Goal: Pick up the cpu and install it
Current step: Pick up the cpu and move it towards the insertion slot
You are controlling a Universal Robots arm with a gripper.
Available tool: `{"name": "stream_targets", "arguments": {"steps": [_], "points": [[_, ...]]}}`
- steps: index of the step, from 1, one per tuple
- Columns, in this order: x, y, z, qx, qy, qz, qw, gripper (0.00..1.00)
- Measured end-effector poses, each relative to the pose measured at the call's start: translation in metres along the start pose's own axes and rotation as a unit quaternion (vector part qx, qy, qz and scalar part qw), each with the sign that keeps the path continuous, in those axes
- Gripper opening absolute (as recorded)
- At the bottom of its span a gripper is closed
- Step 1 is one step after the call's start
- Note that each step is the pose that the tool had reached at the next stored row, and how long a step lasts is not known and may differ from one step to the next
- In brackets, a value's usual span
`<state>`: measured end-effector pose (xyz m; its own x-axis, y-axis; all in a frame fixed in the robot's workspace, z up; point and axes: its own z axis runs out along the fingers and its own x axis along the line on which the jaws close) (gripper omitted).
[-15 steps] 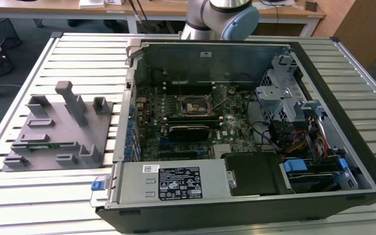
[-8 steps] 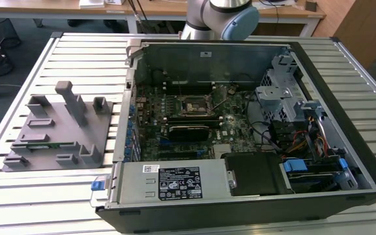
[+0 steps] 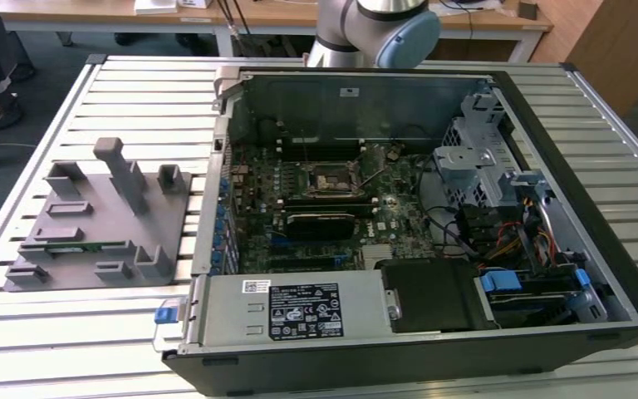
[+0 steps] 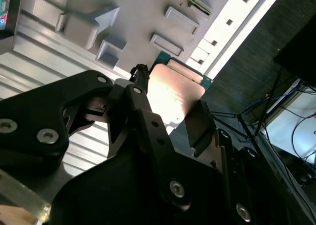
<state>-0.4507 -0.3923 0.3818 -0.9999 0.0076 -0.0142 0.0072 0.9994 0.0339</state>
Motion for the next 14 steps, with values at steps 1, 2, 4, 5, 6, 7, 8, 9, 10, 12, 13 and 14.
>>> {"name": "stream_targets", "arguments": {"steps": [1,2,4,5,6,7,8,9,10,12,13,14], "points": [[-0.0017,0.0000,0.0000,0.0000,0.0000,0.000,1.0000,0.54],[-0.0033,0.0001,0.0001,0.0000,0.0000,0.000,1.0000,0.54],[-0.0067,0.0001,0.0001,0.0000,-0.0001,0.000,1.0000,0.54],[-0.0084,0.0001,0.0001,0.0000,0.0000,0.000,1.0000,0.54],[-0.0100,0.0001,0.0001,0.0000,0.0000,0.000,1.0000,0.54],[-0.0117,0.0001,0.0001,0.0000,0.0000,0.000,1.0000,0.54],[-0.0134,0.0001,0.0002,0.0000,0.0000,0.000,1.0000,0.54],[-0.0151,0.0001,0.0002,0.0000,0.0000,0.000,1.0000,0.54],[-0.0167,0.0001,0.0003,0.0000,-0.0001,0.000,1.0000,0.54],[-0.0199,0.0002,0.0003,0.0000,0.0000,0.000,1.0000,0.54],[-0.0216,0.0002,0.0003,0.0000,0.0000,0.000,1.0000,0.54],[-0.0232,0.0002,0.0003,0.0000,0.0000,0.000,1.0000,0.54]]}}
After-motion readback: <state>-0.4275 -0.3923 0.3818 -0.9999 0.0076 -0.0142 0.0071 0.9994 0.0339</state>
